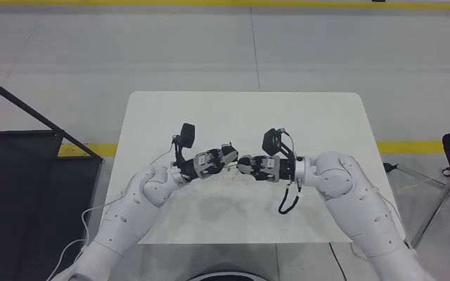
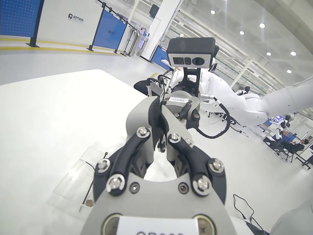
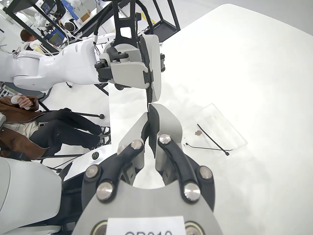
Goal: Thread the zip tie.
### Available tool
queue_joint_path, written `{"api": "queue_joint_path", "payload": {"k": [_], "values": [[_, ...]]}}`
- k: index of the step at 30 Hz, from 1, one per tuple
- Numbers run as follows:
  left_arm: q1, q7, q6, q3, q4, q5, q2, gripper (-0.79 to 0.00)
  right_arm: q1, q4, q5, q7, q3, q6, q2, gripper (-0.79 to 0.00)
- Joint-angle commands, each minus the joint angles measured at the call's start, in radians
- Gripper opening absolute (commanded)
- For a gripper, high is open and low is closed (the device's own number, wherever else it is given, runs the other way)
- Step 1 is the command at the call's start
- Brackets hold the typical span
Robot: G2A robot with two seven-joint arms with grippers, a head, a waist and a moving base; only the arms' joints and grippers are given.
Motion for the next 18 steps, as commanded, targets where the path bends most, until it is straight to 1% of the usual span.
{"api": "queue_joint_path", "payload": {"k": [1, 3, 6, 18], "values": [[0.0, 0.0, 0.0, -0.001, 0.001, -0.001, 0.0, -0.757, 0.001, 0.0, -0.001, 0.0, -0.002, 0.0, 0.001, -0.785], [0.001, 0.002, 0.0, -0.002, 0.001, -0.001, -0.001, -0.736, 0.001, 0.0, -0.001, -0.002, -0.003, 0.001, 0.001, -0.785], [0.001, 0.002, 0.0, -0.004, 0.001, -0.001, -0.001, -0.739, 0.002, 0.001, -0.001, -0.004, -0.005, 0.001, 0.002, -0.785], [0.005, 0.011, 0.0, -0.012, -0.001, 0.0, -0.003, -0.696, 0.009, 0.006, 0.005, -0.004, -0.015, 0.01, 0.004, -0.785]]}}
